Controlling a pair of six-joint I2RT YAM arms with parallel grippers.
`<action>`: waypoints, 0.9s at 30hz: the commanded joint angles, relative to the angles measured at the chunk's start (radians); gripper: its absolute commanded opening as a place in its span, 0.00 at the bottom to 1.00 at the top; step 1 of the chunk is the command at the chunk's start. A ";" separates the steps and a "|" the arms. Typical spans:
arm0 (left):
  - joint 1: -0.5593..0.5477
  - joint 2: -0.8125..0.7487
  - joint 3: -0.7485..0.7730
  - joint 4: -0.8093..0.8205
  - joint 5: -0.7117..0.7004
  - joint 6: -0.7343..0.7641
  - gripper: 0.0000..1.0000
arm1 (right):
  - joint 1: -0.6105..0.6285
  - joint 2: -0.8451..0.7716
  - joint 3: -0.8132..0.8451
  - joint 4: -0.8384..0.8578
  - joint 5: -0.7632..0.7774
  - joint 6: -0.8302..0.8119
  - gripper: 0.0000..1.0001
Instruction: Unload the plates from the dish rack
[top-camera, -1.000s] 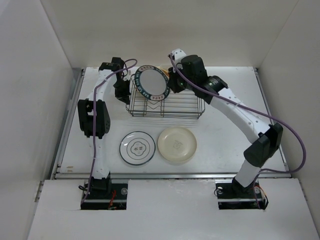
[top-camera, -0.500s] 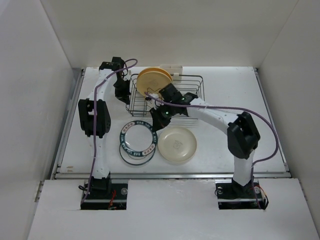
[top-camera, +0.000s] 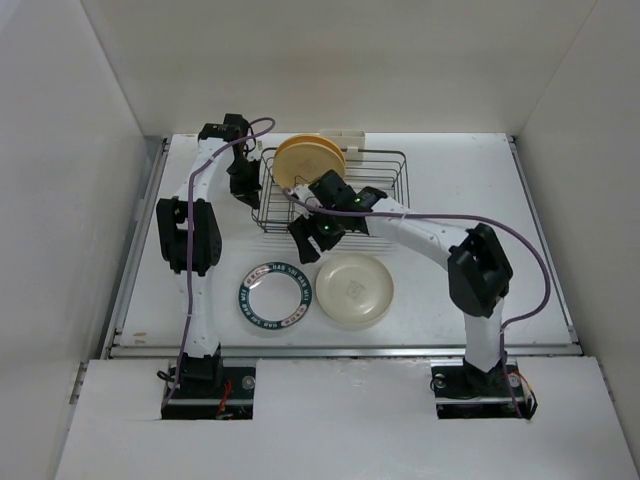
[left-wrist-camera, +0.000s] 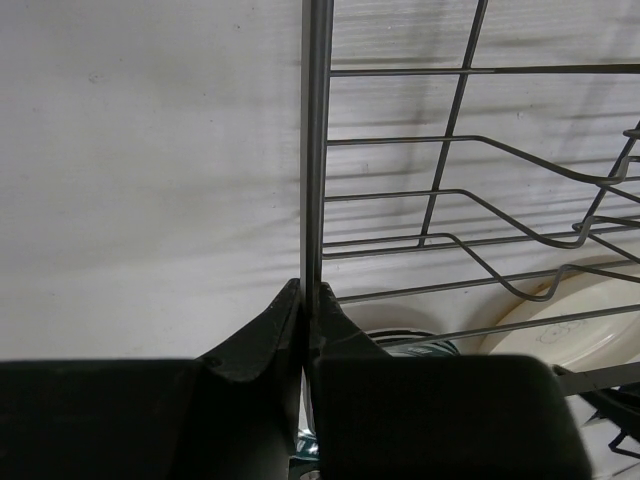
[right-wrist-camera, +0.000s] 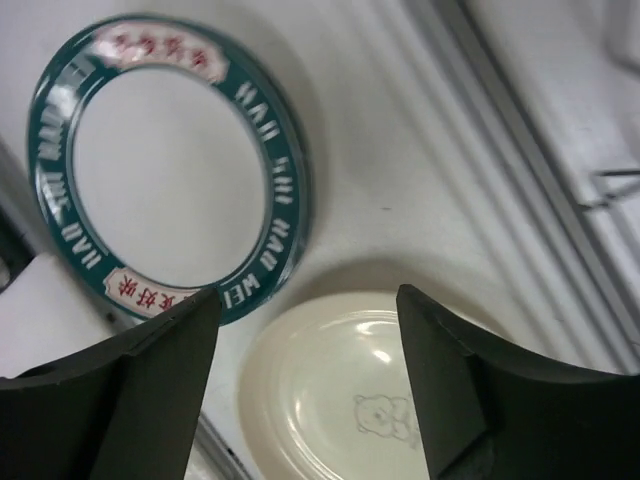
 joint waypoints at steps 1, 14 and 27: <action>0.006 0.005 0.028 -0.019 0.013 -0.039 0.00 | -0.010 -0.144 0.056 0.093 0.243 0.022 0.78; 0.006 0.005 0.028 -0.019 -0.008 -0.030 0.00 | -0.208 0.079 0.439 0.204 0.362 -0.046 0.56; 0.006 0.039 0.028 -0.019 -0.019 -0.010 0.00 | -0.259 0.242 0.570 0.293 0.300 -0.058 0.55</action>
